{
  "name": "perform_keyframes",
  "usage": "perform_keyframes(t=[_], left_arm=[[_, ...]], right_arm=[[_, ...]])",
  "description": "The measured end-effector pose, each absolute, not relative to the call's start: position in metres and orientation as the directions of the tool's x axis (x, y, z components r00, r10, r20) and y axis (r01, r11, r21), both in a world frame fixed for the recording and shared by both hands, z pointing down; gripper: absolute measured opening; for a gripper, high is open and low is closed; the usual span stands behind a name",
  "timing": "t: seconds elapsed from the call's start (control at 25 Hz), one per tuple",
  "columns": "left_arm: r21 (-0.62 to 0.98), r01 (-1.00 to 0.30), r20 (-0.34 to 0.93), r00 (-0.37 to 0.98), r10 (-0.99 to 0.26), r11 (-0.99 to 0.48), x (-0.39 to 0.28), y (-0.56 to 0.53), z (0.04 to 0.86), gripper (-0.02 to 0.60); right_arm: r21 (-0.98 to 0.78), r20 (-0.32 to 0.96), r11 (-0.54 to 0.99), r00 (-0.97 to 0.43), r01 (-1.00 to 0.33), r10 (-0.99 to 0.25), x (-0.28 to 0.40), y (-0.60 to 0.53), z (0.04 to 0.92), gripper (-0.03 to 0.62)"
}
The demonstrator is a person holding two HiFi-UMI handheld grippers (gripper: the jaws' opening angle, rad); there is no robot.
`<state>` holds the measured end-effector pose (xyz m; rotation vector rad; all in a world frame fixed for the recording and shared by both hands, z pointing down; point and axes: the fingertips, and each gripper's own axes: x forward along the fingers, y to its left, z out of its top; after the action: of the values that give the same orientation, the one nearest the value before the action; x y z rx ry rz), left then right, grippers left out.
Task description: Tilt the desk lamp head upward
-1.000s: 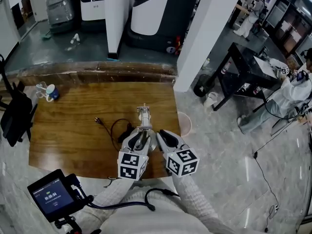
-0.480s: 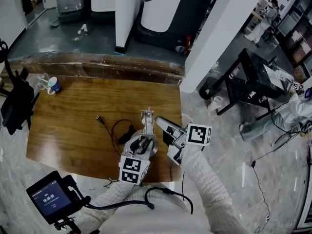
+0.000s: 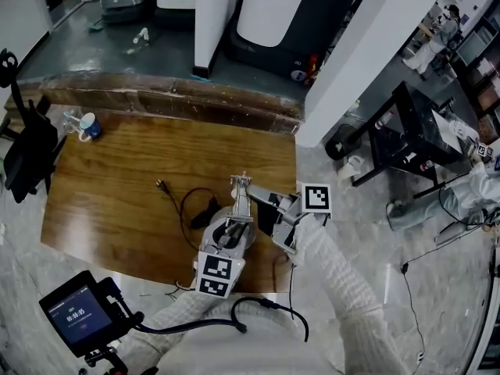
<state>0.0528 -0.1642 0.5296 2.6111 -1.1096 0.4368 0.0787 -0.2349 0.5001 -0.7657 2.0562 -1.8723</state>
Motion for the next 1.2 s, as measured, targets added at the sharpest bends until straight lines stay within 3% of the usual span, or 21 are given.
perform_keyframes(t=[0.4,0.8,1.2], left_arm=[[0.112,-0.732,0.386,0.655,-0.650,-0.672,0.054,-0.163,0.531,0.135],[0.124,-0.732,0.399,0.655,-0.642,-0.670,0.054,-0.166,0.534,0.135],[0.127,-0.736,0.416,0.648,-0.638,-0.665,0.055,-0.171,0.535,0.137]], right_arm=[[-0.993,0.112,-0.027,-0.866,-0.113,-0.487,0.059,-0.246,0.509,0.121],[-0.958,0.192,0.095,-0.851,-0.271,-0.488,0.059,-0.250,0.508,0.137],[-0.924,0.154,0.229,-0.845,-0.307,-0.512,0.056,-0.256,0.494,0.156]])
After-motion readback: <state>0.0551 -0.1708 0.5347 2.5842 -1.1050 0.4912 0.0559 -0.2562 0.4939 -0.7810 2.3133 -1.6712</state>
